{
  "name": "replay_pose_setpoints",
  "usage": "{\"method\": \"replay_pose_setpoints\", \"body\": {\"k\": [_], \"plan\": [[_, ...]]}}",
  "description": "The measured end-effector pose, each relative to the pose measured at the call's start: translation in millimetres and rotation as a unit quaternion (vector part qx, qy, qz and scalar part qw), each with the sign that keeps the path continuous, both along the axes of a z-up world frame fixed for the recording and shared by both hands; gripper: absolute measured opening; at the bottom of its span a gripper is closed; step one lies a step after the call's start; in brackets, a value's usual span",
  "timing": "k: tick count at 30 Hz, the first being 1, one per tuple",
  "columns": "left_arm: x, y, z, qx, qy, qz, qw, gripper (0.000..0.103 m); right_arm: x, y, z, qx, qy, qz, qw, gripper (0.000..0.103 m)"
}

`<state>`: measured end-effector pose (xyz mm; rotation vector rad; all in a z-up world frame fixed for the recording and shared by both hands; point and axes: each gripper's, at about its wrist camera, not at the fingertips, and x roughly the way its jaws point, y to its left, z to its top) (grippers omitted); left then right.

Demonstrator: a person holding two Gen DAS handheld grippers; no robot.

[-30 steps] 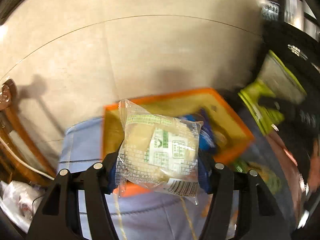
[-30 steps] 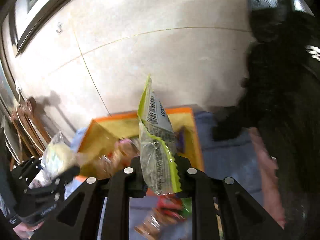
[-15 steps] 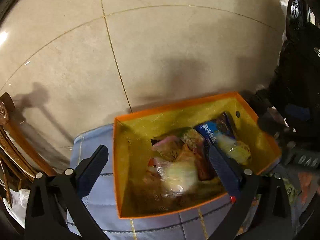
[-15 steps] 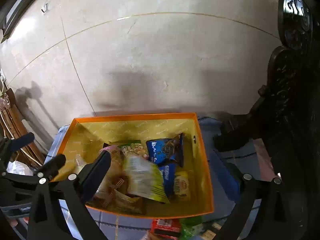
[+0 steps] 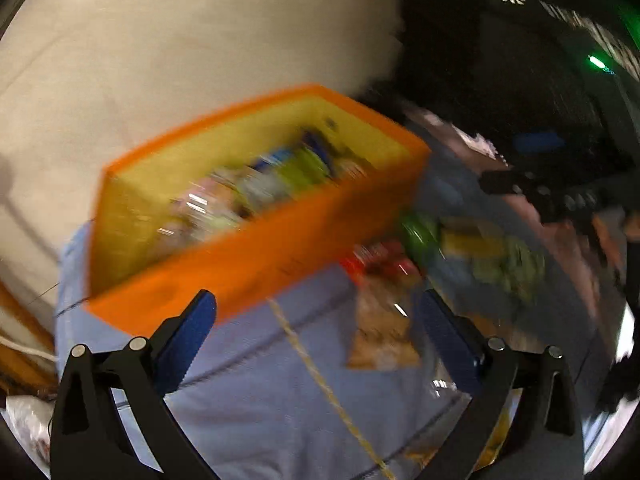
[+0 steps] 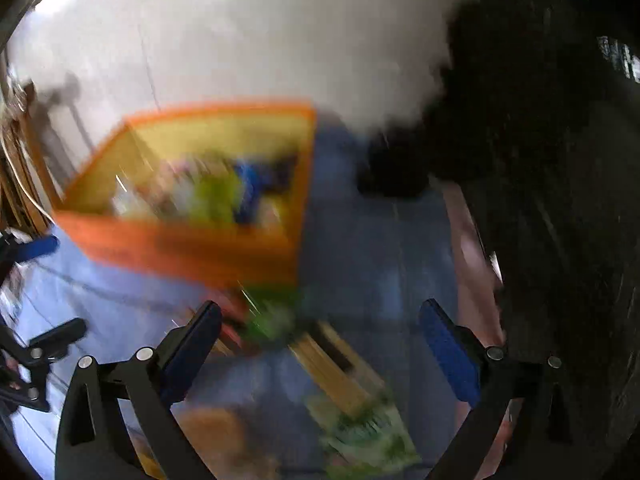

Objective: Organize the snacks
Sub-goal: 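Grasp a peanut bag with the left gripper while the right grasps the cracker pack, then drop the peanut bag and cracker pack into the orange box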

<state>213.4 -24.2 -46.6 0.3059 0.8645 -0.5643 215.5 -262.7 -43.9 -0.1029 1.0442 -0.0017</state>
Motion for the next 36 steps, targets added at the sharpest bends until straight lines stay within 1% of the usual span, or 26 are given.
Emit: {"method": "replay_pose_setpoints", "body": {"k": [3, 4, 6, 9, 10, 11, 14, 15, 16, 17, 18, 19, 20, 21, 22, 23, 25, 26, 27, 29, 31, 33, 36], "plan": [[-6, -20, -32, 0.007, 0.014, -0.028, 0.9995, 0.099, -4, -10, -29, 0.011, 0.030, 0.029, 0.999, 0.099], [-5, -25, -39, 0.008, 0.021, -0.032, 0.9992, 0.099, -4, -12, -41, 0.010, 0.034, 0.043, 0.998, 0.099], [0, -36, -55, 0.004, 0.035, -0.038, 0.9987, 0.099, -1, -12, -54, 0.005, 0.039, 0.058, 0.998, 0.099], [9, -46, -68, -0.007, 0.048, -0.037, 0.9982, 0.099, 6, -15, -74, 0.023, 0.057, 0.085, 0.994, 0.099], [14, -49, -73, -0.009, 0.051, -0.034, 0.9981, 0.099, 9, -13, -81, 0.022, 0.063, 0.094, 0.993, 0.099], [17, -51, -78, -0.006, 0.054, -0.030, 0.9981, 0.099, 11, -13, -85, 0.019, 0.067, 0.098, 0.993, 0.099], [29, -58, -96, 0.005, 0.071, -0.017, 0.9973, 0.099, 17, -12, -101, 0.032, 0.083, 0.111, 0.990, 0.099], [32, -60, -104, 0.015, 0.074, -0.008, 0.9971, 0.099, 19, -11, -111, 0.031, 0.101, 0.108, 0.989, 0.099], [35, -62, -113, 0.024, 0.086, -0.008, 0.9960, 0.099, 19, -14, -110, 0.037, 0.092, 0.105, 0.989, 0.100], [33, -63, -115, 0.029, 0.075, -0.010, 0.9967, 0.099, 18, -14, -109, 0.040, 0.090, 0.100, 0.990, 0.095], [27, -65, -115, 0.029, 0.062, -0.016, 0.9975, 0.097, 15, -14, -106, 0.037, 0.088, 0.096, 0.991, 0.085], [24, -64, -113, 0.022, 0.060, -0.015, 0.9978, 0.087, 12, -15, -102, 0.038, 0.081, 0.091, 0.992, 0.073], [21, -63, -110, 0.014, 0.056, -0.012, 0.9983, 0.057, 9, -17, -99, 0.037, 0.080, 0.074, 0.993, 0.053], [19, -64, -105, 0.009, 0.053, -0.012, 0.9985, 0.037, 7, -20, -98, 0.037, 0.084, 0.053, 0.994, 0.049], [23, -63, -105, 0.012, 0.062, -0.003, 0.9980, 0.031, 3, -18, -96, 0.037, 0.092, 0.041, 0.994, 0.048], [26, -61, -103, -0.005, 0.082, 0.003, 0.9966, 0.028, -2, -14, -93, 0.034, 0.094, 0.040, 0.994, 0.047], [29, -59, -102, -0.023, 0.101, 0.010, 0.9945, 0.028, -12, -4, -88, 0.016, 0.086, 0.041, 0.995, 0.047], [29, -57, -102, -0.026, 0.105, 0.009, 0.9941, 0.028, -17, -2, -87, 0.018, 0.082, 0.035, 0.996, 0.047], [27, -57, -100, -0.030, 0.106, 0.006, 0.9939, 0.028, -20, -2, -83, 0.035, 0.079, 0.024, 0.996, 0.047], [21, -57, -94, -0.033, 0.104, -0.006, 0.9941, 0.028, -21, -3, -75, 0.052, 0.067, 0.012, 0.996, 0.047], [12, -57, -87, -0.027, 0.087, -0.017, 0.9957, 0.028, -24, -4, -63, 0.052, 0.056, 0.005, 0.997, 0.047], [9, -54, -77, -0.032, 0.083, -0.020, 0.9958, 0.028, -27, -5, -52, 0.056, 0.049, -0.001, 0.997, 0.047], [5, -46, -57, -0.037, 0.069, -0.017, 0.9968, 0.028, -31, 0, -27, 0.068, 0.033, 0.001, 0.997, 0.047]]}}
